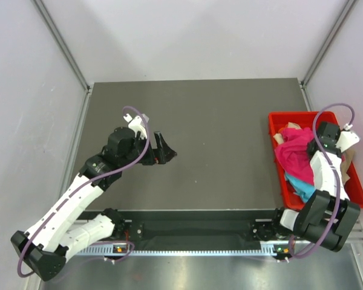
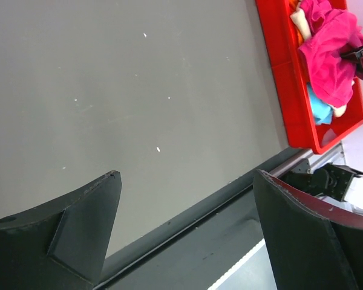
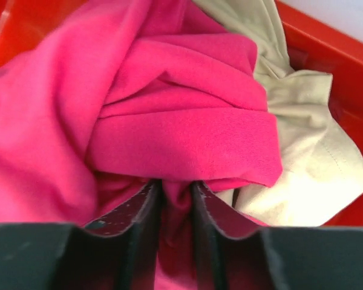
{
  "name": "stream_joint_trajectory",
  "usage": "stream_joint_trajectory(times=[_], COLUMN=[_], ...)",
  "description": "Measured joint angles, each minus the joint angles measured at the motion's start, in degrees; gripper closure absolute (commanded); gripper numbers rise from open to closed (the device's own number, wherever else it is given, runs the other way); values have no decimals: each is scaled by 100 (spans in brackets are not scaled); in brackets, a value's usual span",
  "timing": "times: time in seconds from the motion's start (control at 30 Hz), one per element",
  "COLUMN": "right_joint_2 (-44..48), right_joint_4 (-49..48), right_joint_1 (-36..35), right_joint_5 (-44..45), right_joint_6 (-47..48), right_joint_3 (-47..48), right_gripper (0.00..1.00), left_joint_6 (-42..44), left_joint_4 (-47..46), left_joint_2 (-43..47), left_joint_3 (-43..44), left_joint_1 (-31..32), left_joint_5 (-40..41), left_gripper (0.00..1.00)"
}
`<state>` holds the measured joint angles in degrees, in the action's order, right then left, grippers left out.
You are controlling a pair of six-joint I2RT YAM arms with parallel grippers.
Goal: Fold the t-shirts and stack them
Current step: Grab the tshirt from the pile, then move the tshirt to the center of the board
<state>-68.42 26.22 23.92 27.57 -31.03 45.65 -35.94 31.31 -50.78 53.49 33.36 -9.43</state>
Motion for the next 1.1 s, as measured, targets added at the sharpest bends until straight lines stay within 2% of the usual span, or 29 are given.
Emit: stream_joint_trajectory(times=[0.1, 0.23, 0.27, 0.3, 0.53, 0.67, 0.7, 0.77, 0.9, 1.0, 1.1], right_joint_2=[13, 111, 127, 149, 334, 308, 264, 46, -566, -658, -588], right_joint_4=[109, 282, 308, 310, 529, 850, 938, 1152, 892, 527, -61], right_joint_1=[22, 42, 42, 42, 20, -186, -372, -1178, -3628, -4837, -5587], right_joint_5=[-188, -533, -579, -625, -1005, -1735, -1967, -2260, -2830, -3088, -3084], right_joint_6=[107, 166, 190, 199, 282, 356, 376, 455, 531, 372, 122], right_joint_3=[219, 785, 909, 1040, 1169, 1749, 2041, 2914, 4629, 4798, 4048], right_gripper=[100, 89, 90, 99, 100, 100, 100, 100, 100, 100, 99], left_joint_6=[-127, -216, -229, -236, -192, -195, -197, -195, -197, -195, -192], left_joint_4=[-94, -260, -280, -291, -269, -214, -190, -74, 186, 352, 413], left_joint_2=[-9, 17, 17, 17, 55, 24, -24, -129, -267, -264, -162], left_joint_3=[-9, -105, -133, -164, -199, -190, -179, -107, 273, 721, 922], left_joint_1=[0, 0, 0, 0, 0, 0, -4, -48, -426, -782, -1034], left_joint_5=[-76, -166, -192, -216, -249, -98, 0, 151, 479, 785, 1023], left_gripper=[6, 5, 5, 5, 6, 9, 9, 9, 9, 9, 9])
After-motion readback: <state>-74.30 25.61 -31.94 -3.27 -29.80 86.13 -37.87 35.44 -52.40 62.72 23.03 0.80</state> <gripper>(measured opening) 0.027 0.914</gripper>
